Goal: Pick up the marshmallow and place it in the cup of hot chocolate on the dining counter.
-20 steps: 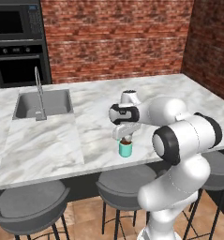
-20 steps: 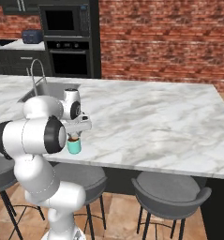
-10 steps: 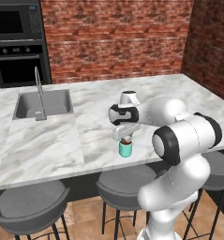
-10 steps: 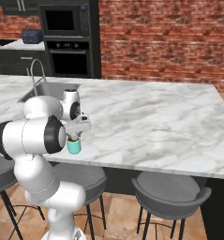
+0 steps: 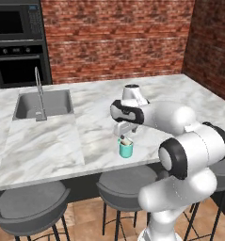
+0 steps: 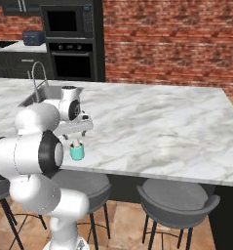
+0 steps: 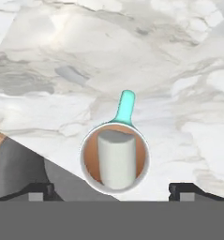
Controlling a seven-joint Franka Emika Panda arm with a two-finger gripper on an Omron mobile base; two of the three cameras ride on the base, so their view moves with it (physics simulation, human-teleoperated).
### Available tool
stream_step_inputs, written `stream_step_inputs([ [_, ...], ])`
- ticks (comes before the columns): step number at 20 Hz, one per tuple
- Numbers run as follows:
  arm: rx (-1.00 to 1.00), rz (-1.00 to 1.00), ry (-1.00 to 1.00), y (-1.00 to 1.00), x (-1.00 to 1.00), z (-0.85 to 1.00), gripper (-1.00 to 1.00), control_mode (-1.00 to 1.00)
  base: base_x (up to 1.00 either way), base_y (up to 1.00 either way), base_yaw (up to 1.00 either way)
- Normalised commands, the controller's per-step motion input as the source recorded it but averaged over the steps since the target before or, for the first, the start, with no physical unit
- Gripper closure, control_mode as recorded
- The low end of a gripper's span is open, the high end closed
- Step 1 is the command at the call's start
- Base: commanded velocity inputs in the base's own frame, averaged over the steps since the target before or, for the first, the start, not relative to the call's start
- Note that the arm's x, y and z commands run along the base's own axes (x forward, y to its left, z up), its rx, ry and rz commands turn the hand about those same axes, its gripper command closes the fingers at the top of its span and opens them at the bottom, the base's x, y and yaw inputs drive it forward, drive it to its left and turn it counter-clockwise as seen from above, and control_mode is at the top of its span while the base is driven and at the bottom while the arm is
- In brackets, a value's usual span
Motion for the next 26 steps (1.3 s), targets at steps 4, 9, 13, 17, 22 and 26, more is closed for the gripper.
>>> stream_step_inputs([
  [4,0.00,0.00,-0.17,0.00,-0.48,0.86,-1.00,-1.00,0.00,0.00,0.00],
  [9,0.05,0.01,-0.16,0.00,-0.64,0.99,-1.00,-1.00,0.00,0.00,0.00],
  [13,0.11,0.00,-0.23,-0.08,-0.91,1.00,-1.00,-1.00,0.00,0.00,0.00],
  [17,0.18,0.00,-0.29,-0.25,-0.89,1.00,-1.00,-1.00,0.00,0.00,0.00],
  [22,0.08,0.00,-0.17,-0.07,-0.77,0.55,-1.00,-1.00,0.00,0.00,0.00],
  [26,0.00,-0.01,-0.12,0.00,-0.65,0.49,-1.00,-1.00,0.00,0.00,0.00],
])
